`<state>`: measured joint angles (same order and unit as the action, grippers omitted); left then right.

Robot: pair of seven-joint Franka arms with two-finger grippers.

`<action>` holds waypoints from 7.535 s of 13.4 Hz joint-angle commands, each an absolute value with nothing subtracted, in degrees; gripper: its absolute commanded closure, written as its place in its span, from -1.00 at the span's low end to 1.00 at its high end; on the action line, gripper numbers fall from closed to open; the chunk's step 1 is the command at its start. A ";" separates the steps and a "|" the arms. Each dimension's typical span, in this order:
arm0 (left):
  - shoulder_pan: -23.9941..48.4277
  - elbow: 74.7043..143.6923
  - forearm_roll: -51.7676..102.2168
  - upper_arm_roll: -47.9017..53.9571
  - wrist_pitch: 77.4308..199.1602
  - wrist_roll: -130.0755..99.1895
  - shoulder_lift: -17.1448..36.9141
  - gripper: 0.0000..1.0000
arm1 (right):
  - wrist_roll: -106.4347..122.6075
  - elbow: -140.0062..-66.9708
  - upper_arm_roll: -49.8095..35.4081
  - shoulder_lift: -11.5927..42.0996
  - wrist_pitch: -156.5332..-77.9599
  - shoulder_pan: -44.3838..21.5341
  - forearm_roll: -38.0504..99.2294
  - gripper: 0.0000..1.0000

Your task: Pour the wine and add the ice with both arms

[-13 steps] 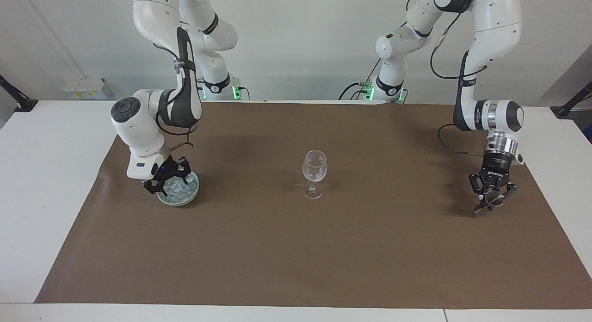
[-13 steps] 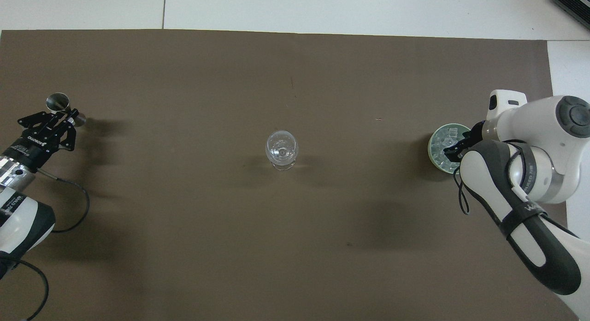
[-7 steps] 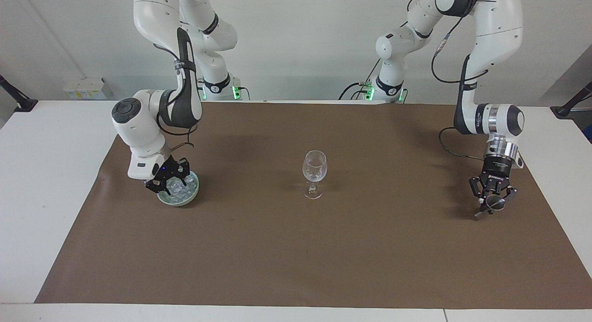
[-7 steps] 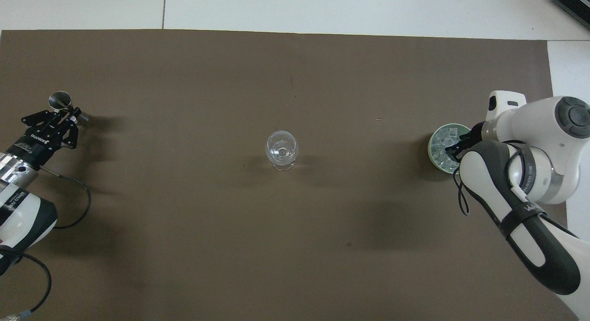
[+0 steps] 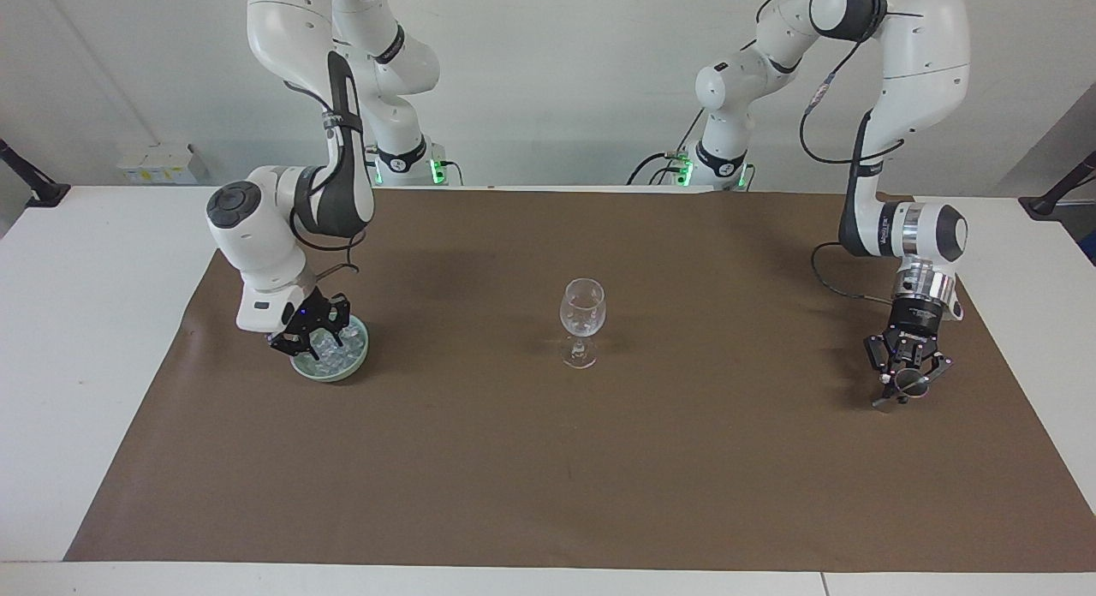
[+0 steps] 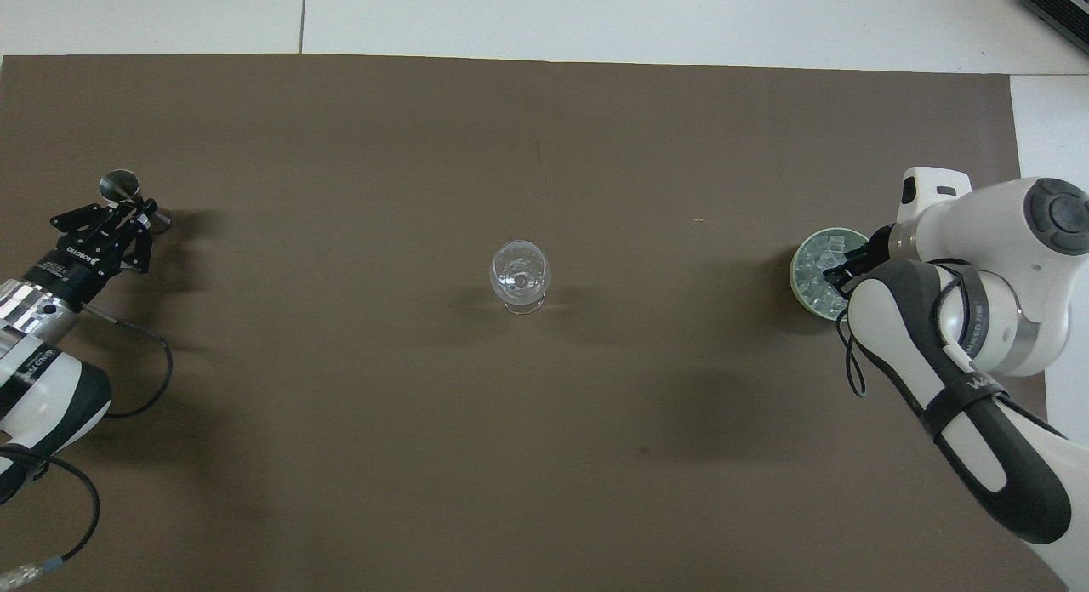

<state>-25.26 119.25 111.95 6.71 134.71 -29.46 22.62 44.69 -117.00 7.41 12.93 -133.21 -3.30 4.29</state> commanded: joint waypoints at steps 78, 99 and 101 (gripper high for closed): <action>-4.39 93.43 -2.90 8.17 107.32 -0.90 4.57 -1.00 | -38.69 -99.49 -18.12 7.39 -123.94 -4.48 -8.17 -1.00; -4.57 83.50 -2.37 7.91 87.90 0.00 0.35 -1.00 | -5.02 -83.33 5.00 0.88 -85.45 -4.04 0.97 -1.00; -4.48 83.58 -2.37 8.09 87.71 -0.09 -0.17 -1.00 | -4.40 -81.57 5.18 0.88 -82.72 -3.52 0.79 -1.00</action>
